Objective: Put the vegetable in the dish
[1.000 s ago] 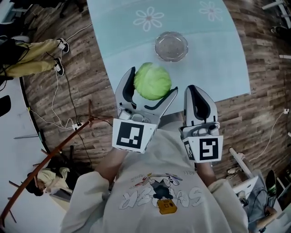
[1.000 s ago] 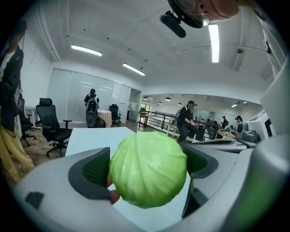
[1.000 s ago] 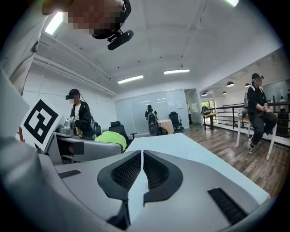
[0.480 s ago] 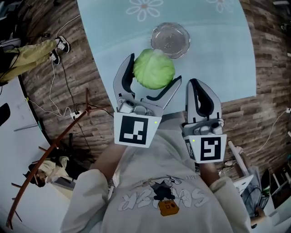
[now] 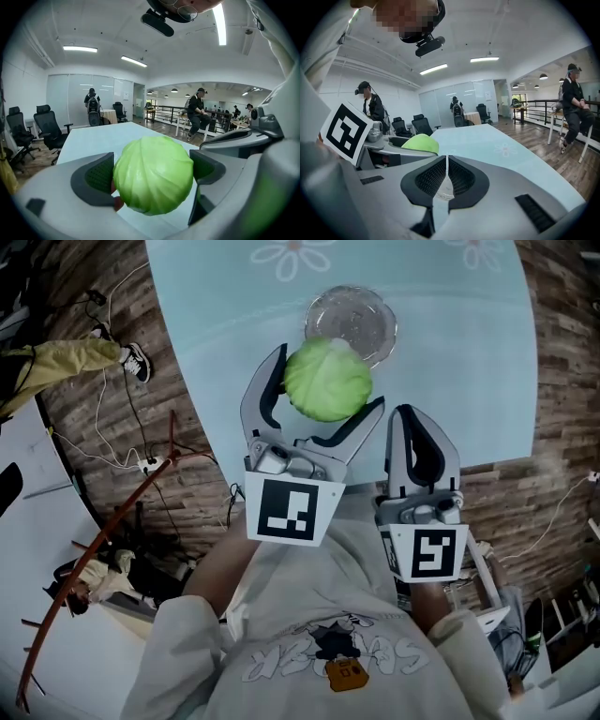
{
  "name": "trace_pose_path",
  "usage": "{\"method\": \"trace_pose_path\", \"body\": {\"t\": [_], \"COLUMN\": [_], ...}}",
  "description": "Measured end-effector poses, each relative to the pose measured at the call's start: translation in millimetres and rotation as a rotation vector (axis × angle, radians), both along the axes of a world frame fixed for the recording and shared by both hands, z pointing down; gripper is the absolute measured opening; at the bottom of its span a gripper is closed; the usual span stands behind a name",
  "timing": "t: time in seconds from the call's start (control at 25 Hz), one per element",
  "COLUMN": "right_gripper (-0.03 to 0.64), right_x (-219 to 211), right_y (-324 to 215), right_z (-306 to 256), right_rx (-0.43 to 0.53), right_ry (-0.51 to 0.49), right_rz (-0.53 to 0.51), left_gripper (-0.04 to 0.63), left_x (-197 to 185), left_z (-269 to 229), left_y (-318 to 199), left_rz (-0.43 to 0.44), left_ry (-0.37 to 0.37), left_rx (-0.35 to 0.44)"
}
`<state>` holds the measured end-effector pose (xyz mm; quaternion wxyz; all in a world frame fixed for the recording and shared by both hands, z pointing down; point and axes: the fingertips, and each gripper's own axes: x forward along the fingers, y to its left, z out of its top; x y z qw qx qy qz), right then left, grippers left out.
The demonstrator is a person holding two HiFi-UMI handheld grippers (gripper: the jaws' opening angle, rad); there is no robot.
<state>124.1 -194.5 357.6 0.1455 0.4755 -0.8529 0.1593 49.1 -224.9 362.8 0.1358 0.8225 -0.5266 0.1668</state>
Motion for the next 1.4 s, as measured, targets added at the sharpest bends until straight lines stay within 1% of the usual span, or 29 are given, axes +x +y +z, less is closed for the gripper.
{"method": "trace_pose_path", "body": {"t": [0.16,0.32,0.44,0.64,1.08,1.4], "right_gripper": [0.032,0.031,0.031,0.032,0.032,0.032], "right_x": [4.2,3.3,4.4,4.1,1.7,9.3], "right_y": [-15.6,-20.7,-25.3,-29.3,-36.7,-44.8], "right_z": [14.0,21.2,27.8,45.4,73.6,87.1], "right_rx": [-0.012,-0.015,-0.019,-0.049,-0.097,-0.118], "right_ry": [-0.001,0.0,0.002,0.004,-0.001,-0.011], "right_rz": [0.009,0.015,0.01,0.016,0.033,0.055], "left_gripper": [0.514,0.514,0.514,0.514,0.514,0.514], "left_x": [5.6,7.4,11.4,14.4,17.2,22.9], "left_z": [20.7,35.5,46.7,66.4,105.9,127.7], "left_y": [-13.6,-20.1,-26.4,-34.2,-47.6,-54.2], "left_rz": [-0.002,0.011,0.029,0.061,0.077,0.088], "left_ry": [-0.003,-0.017,-0.04,-0.065,-0.093,-0.114], "left_rx": [-0.026,-0.029,-0.026,-0.031,-0.065,-0.092]}}
